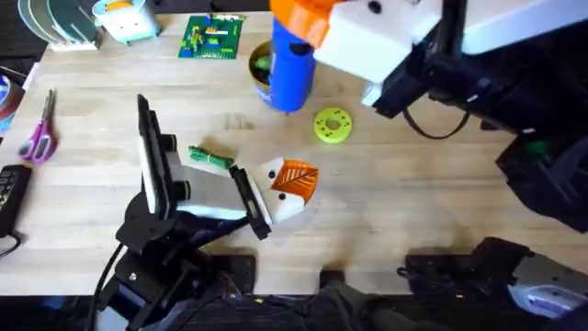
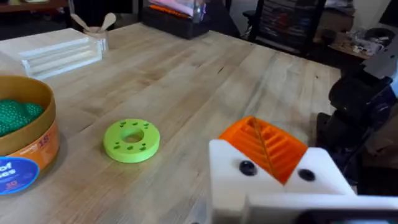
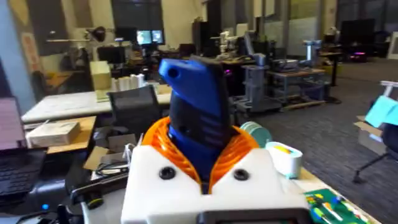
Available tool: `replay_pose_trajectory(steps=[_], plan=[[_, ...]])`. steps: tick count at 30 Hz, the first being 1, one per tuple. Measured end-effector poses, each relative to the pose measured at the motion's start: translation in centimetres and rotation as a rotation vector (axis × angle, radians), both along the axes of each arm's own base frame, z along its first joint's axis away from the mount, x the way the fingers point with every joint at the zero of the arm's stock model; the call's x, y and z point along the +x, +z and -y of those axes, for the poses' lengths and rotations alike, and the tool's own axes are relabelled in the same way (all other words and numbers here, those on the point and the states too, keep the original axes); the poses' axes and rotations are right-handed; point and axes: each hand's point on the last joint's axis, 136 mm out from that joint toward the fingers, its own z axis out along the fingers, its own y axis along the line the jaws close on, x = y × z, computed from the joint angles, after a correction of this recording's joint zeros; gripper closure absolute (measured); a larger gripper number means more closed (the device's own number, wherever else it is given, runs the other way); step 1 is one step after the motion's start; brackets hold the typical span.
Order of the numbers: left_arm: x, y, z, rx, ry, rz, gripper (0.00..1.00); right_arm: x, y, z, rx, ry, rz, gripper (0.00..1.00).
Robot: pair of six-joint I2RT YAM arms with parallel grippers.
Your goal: Pick up the gripper from the table and insert it into the empty holder that is missing its gripper. Then pick up a screw, insert it into the mounting hole, and use the screwdriver to tighten it. Finally, clean up the table by picking up the vegetable and placing it into the bucket.
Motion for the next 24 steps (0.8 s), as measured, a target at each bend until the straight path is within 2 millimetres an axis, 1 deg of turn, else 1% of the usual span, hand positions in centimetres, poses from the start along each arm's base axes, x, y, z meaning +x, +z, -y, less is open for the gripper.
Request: replay_pose_trajectory(steps=[4, 9, 13, 24], plan=[[0.0, 0.0, 0.0, 0.0, 0.0, 0.0, 0.983, -0.7, -0.6, -1.3, -0.008, 0.043, -0.009, 0.98], [0.0, 0.0, 0.0, 0.0, 0.0, 0.0, 0.983, -1.3, -1.2, -2.3, -0.017, 0.086, -0.043, 0.98], [0.0, 0.0, 0.0, 0.0, 0.0, 0.0, 0.983, -1.7, -1.3, -2.5, -0.006, 0.114, -0.08, 0.98], [0.0, 0.0, 0.0, 0.0, 0.0, 0.001, 0.983, -1.7, -2.8, -2.6, -0.007, 0.136, -0.156, 0.98]])
